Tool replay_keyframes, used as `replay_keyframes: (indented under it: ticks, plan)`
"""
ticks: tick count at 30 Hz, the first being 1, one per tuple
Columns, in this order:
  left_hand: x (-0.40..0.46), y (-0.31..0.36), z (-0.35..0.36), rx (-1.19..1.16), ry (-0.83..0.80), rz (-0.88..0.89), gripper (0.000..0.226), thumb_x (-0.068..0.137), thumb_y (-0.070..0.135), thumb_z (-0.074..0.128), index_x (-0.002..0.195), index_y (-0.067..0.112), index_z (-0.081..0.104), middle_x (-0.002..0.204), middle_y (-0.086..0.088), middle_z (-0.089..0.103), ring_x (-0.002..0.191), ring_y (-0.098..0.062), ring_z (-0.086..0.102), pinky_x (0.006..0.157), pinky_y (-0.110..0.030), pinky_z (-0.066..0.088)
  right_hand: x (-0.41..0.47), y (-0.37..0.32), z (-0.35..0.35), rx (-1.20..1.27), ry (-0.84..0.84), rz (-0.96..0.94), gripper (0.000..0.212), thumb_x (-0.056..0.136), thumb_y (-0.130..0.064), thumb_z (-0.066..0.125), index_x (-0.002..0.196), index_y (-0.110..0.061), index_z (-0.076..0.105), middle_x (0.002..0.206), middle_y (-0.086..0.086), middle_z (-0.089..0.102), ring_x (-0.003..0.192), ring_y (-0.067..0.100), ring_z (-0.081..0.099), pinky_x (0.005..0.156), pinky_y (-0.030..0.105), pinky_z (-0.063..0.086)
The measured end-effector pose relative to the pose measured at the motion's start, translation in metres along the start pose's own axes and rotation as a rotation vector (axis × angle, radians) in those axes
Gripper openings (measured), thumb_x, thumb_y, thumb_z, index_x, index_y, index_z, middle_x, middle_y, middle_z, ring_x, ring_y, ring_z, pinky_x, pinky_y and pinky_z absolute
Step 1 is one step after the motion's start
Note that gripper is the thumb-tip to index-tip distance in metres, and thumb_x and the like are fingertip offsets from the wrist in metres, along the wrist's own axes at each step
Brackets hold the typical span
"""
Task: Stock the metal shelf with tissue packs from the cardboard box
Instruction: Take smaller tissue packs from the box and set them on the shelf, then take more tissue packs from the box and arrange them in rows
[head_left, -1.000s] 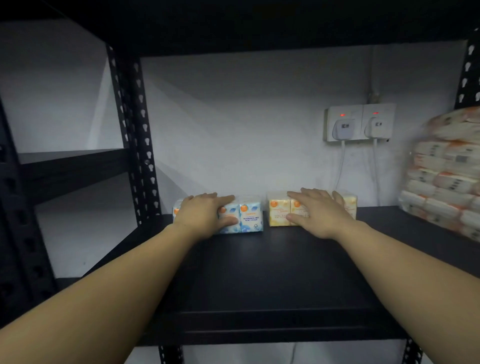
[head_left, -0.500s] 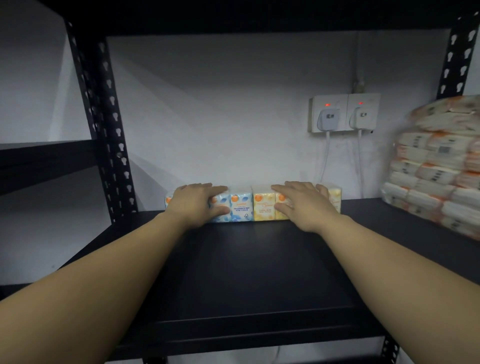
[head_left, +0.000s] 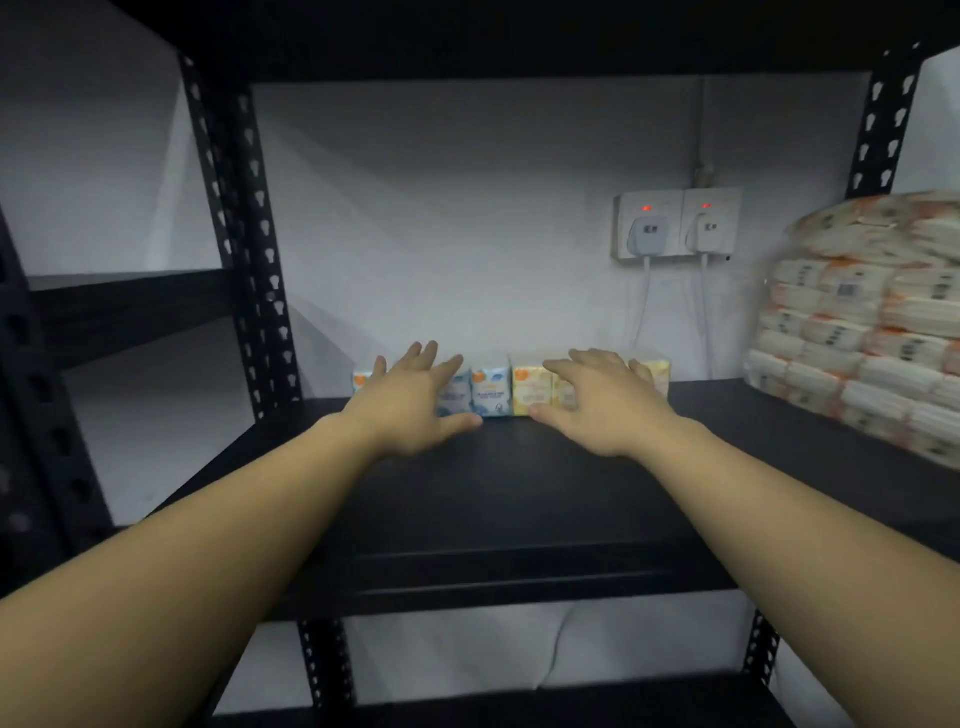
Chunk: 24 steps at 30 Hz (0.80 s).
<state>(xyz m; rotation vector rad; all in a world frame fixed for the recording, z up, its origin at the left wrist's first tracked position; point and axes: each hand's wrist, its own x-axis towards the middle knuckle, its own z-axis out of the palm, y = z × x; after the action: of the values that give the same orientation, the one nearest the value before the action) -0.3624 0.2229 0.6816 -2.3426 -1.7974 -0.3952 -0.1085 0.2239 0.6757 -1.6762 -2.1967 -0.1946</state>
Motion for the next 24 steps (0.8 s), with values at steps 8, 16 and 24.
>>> replay_keyframes:
  ticks: [8,16,24]
  plan:
    - [-0.159,0.050,0.004,-0.105,0.023,-0.048,0.095,0.086,0.085,0.029,0.165,0.032,0.017,0.173,0.004,0.012,0.160,-0.015,0.004,0.129,-0.052,0.005,-0.144,-0.052,-0.003,0.132,0.001,0.008,0.082,0.090,-0.084,0.027,0.159,-0.039,0.031,0.167,-0.008,0.027,0.155,0.015,0.016,0.126,0.051,0.014]
    - [-0.245,0.060,0.056,-0.123,0.165,0.018,0.086,0.091,0.078,0.033,0.163,0.031,0.024,0.174,0.000,0.007,0.160,-0.017,-0.003,0.126,-0.046,-0.005,-0.222,-0.074,0.047,0.249,0.114,-0.057,0.078,0.093,-0.078,0.033,0.160,-0.036,0.032,0.171,-0.007,0.014,0.158,0.014,0.004,0.127,0.053,0.009]
    - [-0.313,0.041,0.162,-0.264,-0.033,-0.124,0.078,0.096,0.067,0.050,0.162,0.030,0.030,0.170,0.000,0.026,0.158,-0.019,0.018,0.128,-0.048,0.020,-0.295,-0.070,0.158,0.322,-0.099,0.008,0.072,0.094,-0.069,0.043,0.151,-0.026,0.050,0.163,-0.001,0.039,0.151,0.019,0.030,0.122,0.048,0.030]
